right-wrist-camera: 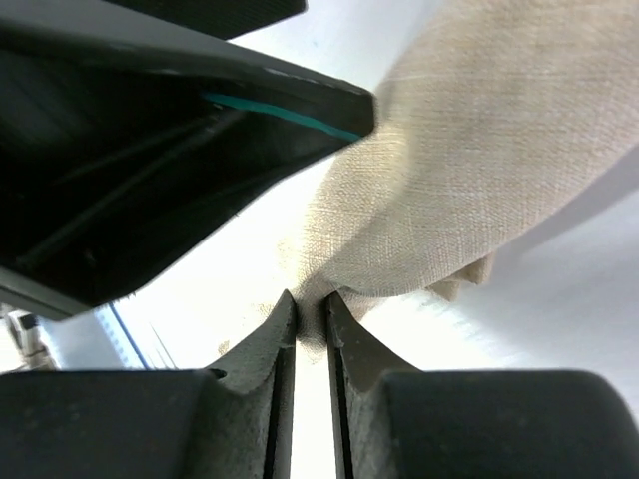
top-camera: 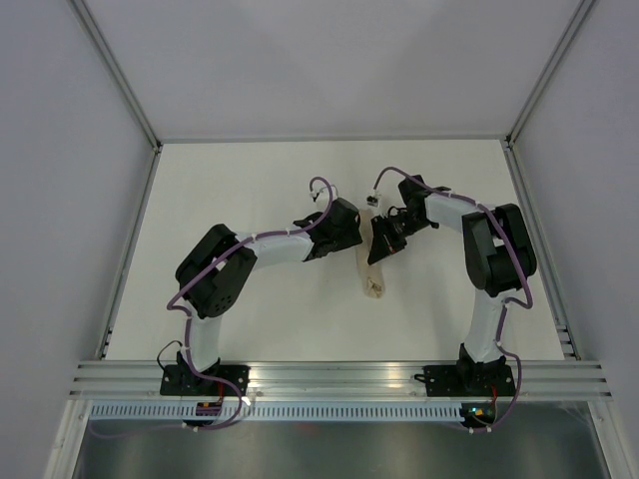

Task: Fold the napkin, place the utensils inside, and roll it up
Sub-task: Roll the napkin with the utensil

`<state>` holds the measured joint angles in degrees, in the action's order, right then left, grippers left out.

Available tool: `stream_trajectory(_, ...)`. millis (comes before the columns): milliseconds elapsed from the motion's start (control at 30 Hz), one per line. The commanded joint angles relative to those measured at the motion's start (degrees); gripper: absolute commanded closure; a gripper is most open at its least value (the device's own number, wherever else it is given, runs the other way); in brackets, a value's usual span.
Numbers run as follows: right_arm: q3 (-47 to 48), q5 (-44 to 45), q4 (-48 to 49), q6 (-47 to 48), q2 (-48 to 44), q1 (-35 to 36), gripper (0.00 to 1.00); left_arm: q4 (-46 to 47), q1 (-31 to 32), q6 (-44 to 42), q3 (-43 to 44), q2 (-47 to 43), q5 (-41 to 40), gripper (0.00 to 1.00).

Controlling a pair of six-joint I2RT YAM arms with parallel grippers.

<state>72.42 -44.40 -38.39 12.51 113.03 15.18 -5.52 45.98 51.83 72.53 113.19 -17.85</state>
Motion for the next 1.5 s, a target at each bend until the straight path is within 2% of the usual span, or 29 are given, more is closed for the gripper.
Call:
stream_trajectory(0,1.14,2.22,-0.72,0.58,2.89,-2.26,0.85,-0.37,-0.19,-2.35,0.59,-2.0,0.27,0.34)
stream_trajectory(500,-0.26,4.14,-1.25,2.69,5.62,-6.83,0.86,1.74,1.39,-3.23,0.24,-2.09,0.62,0.34)
stream_trajectory(700,-0.62,5.91,-0.72,3.57,6.32,-7.53,0.75,3.67,2.71,-3.75,-0.02,-2.09,0.27,0.34)
stream_trajectory(900,-0.44,6.17,-0.63,4.01,7.38,-8.15,0.75,9.91,3.86,-4.99,-1.08,-1.66,0.09,0.32)
stream_trajectory(1267,0.44,6.35,-1.07,4.54,7.55,-8.24,0.75,10.44,4.21,-4.46,1.38,2.39,2.11,0.33)
stream_trajectory(1467,1.32,6.0,-2.03,5.5,5.45,-8.24,0.68,7.36,4.21,-3.85,3.84,5.02,2.46,0.33)
